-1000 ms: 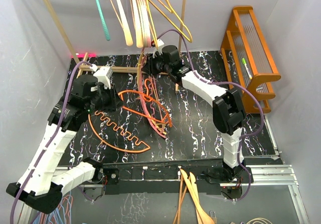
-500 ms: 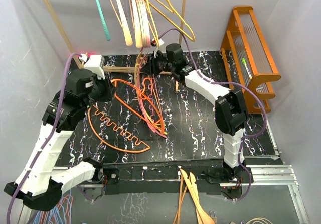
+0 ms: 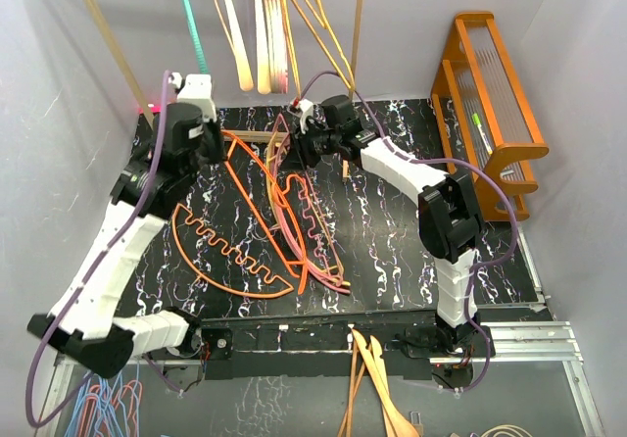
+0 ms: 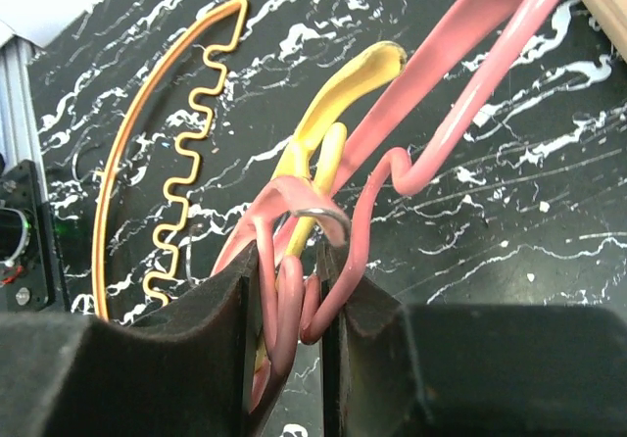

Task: Organize the hangers
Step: Adjust the hanger at the center of the board.

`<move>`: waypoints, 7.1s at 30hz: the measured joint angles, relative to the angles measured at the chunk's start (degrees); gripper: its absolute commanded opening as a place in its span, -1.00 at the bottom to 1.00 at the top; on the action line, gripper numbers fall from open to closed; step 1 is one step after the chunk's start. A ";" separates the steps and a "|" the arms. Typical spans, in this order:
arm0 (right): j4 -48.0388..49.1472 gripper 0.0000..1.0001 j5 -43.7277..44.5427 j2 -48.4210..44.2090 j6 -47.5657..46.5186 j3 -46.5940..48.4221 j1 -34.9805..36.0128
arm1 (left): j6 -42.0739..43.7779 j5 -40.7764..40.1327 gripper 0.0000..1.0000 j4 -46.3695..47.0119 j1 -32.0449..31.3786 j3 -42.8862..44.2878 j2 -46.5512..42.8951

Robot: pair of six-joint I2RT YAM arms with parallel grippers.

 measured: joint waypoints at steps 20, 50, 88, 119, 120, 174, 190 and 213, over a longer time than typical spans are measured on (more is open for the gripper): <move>2.97 -0.74 4.90 -4.55 -5.90 -12.46 -2.03 | 26.34 -24.15 -1.00 26.58 2.67 14.84 9.44; -3.23 -0.85 -0.09 -5.07 -14.38 -11.91 -2.93 | 12.61 56.54 -0.06 -5.31 10.51 -4.02 28.81; -5.38 -0.84 -1.33 -9.44 -16.79 -17.46 -3.96 | 31.78 64.08 0.92 -10.32 6.34 -10.56 43.30; -10.27 -0.85 0.13 -6.99 -17.62 -17.05 -4.76 | 28.87 71.54 -0.32 -12.41 3.52 -11.04 47.82; -10.32 -0.84 0.13 -6.97 -17.68 -17.05 -4.76 | 28.65 71.60 -0.32 -12.46 3.48 -11.04 47.82; -10.54 0.95 6.38 2.01 -18.62 -3.06 -8.00 | 7.67 50.82 0.94 -8.33 -10.49 -26.49 23.17; 1.01 0.97 11.74 -6.82 -20.46 -12.17 -10.64 | 12.00 42.66 0.73 -6.60 -14.14 -22.58 34.47; 3.74 0.97 12.02 -15.19 -19.30 -17.84 -11.69 | 10.78 45.00 -1.00 -6.84 -15.74 -18.53 37.11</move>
